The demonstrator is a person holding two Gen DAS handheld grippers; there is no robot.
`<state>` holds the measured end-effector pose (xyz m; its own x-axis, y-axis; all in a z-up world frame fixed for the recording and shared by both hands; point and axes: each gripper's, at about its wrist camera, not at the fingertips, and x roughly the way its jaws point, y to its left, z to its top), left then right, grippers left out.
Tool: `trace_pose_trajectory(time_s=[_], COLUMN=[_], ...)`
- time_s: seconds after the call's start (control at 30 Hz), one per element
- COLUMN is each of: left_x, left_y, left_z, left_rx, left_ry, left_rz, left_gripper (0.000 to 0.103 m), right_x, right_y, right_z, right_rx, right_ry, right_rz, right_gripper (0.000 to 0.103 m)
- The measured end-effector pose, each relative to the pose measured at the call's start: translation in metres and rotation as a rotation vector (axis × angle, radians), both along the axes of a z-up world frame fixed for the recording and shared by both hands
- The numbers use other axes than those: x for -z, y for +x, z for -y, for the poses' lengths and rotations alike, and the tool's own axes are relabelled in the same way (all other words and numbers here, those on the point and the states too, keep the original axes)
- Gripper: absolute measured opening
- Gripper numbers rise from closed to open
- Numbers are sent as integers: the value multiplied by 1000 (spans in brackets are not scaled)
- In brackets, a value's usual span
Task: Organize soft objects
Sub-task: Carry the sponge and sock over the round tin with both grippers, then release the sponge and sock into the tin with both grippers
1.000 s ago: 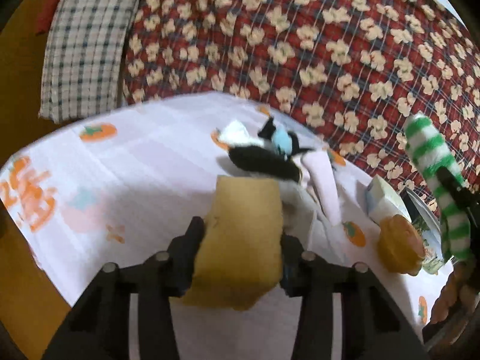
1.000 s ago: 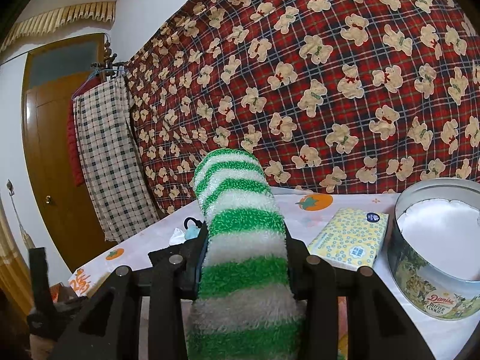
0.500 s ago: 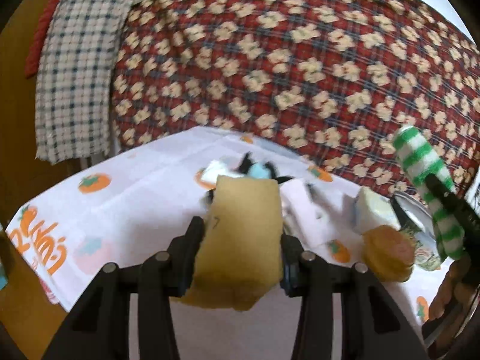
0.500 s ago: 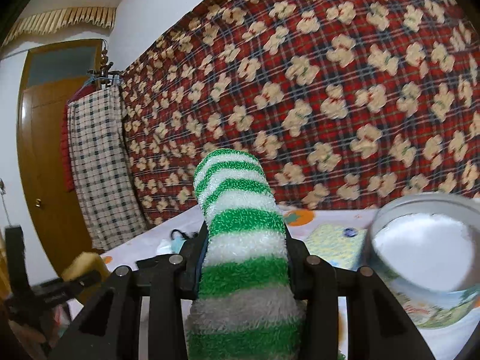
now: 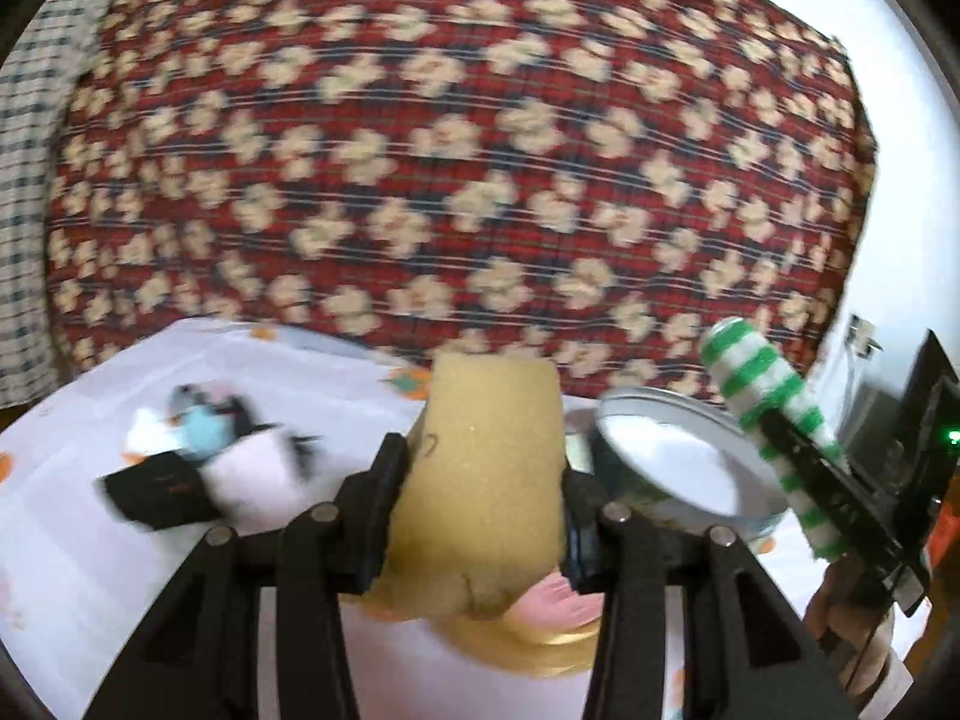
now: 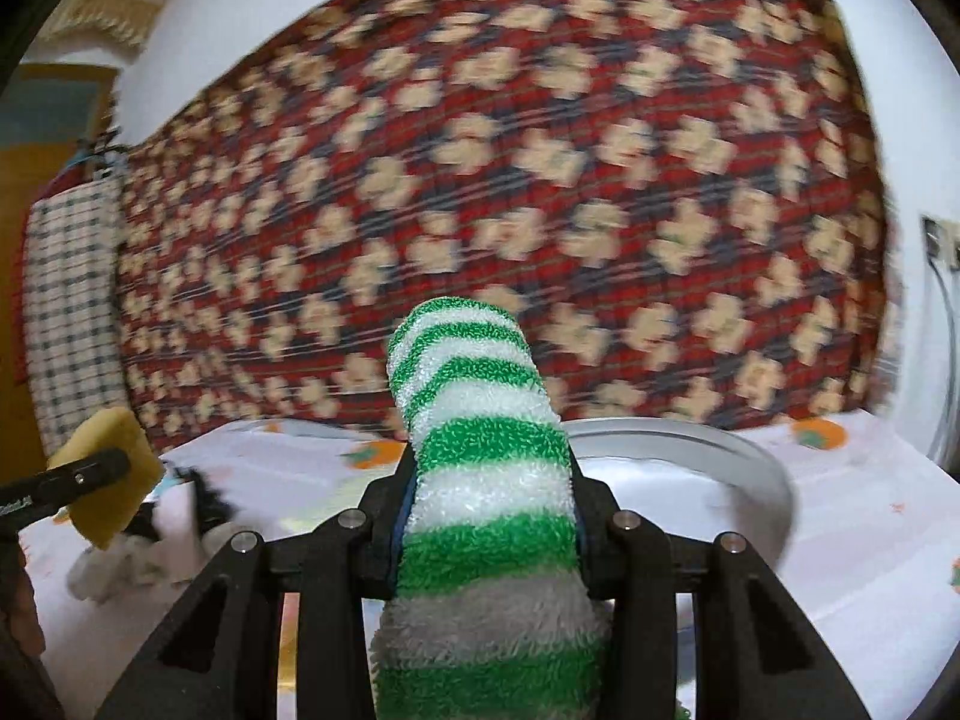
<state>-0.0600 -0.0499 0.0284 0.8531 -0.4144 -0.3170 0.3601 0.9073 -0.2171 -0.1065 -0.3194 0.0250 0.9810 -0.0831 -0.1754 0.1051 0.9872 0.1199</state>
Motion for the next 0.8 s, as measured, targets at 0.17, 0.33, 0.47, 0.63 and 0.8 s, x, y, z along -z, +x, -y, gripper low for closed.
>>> trace_pose_trajectory(time_s=[0.17, 0.33, 0.47, 0.63, 0.8], left_x=[-4, -6, -2, 12, 26], left_y=[13, 26, 38, 51, 57], left_z=[57, 127, 167, 206, 223], left_rx=[99, 188, 243, 267, 258], left_ry=[3, 40, 62, 114, 154], left_rz=[-3, -3, -31, -61, -71], left_gripper=[44, 44, 44, 44, 44], right_x=[3, 8, 13, 22, 27], right_y=[2, 10, 15, 28, 37], right_z=[42, 72, 93, 107, 109], right_rx=[83, 149, 176, 171, 153], right_ry=[1, -27, 6, 37, 64], right_rz=[-46, -94, -124, -190, -227], right_gripper=[43, 43, 43, 43, 44])
